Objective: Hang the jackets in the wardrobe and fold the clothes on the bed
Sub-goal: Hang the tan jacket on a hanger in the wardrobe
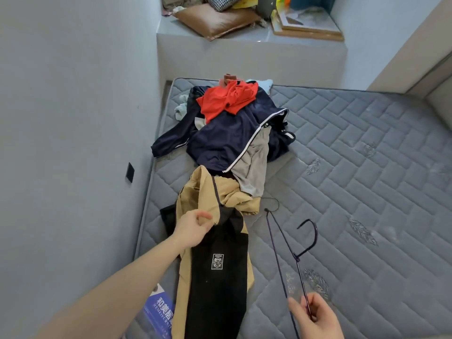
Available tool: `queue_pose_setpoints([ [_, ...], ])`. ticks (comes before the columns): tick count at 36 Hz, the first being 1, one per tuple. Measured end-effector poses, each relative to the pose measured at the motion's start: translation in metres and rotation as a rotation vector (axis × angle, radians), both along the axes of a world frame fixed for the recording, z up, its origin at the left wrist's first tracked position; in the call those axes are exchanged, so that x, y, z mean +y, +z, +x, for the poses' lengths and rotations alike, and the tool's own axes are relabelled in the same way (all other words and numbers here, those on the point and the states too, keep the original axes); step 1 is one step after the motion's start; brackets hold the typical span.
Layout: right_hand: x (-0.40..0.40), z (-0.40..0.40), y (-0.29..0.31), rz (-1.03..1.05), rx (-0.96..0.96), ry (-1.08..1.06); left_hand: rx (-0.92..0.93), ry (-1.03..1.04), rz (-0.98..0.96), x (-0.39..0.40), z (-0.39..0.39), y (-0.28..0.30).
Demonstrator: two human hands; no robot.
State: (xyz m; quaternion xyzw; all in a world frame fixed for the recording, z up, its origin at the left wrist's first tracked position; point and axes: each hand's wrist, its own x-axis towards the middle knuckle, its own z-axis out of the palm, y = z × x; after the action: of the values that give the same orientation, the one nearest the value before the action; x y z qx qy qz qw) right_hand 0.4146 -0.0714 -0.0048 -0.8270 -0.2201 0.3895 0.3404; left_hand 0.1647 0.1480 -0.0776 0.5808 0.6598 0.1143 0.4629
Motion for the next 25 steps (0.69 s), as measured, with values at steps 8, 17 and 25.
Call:
queue_pose_setpoints([
  [8,-0.020,-0.043,0.077,0.025,0.117,0.257,-0.465,0.228,0.065,-0.078,-0.023,0.150],
  [17,-0.014,-0.093,0.168,0.313,0.126,0.566,-0.767,0.239,0.313,-0.153,0.007,0.286],
  [25,-0.011,-0.076,0.219,0.554,0.234,0.414,-0.827,0.204,0.483,-0.183,0.027,0.360],
])
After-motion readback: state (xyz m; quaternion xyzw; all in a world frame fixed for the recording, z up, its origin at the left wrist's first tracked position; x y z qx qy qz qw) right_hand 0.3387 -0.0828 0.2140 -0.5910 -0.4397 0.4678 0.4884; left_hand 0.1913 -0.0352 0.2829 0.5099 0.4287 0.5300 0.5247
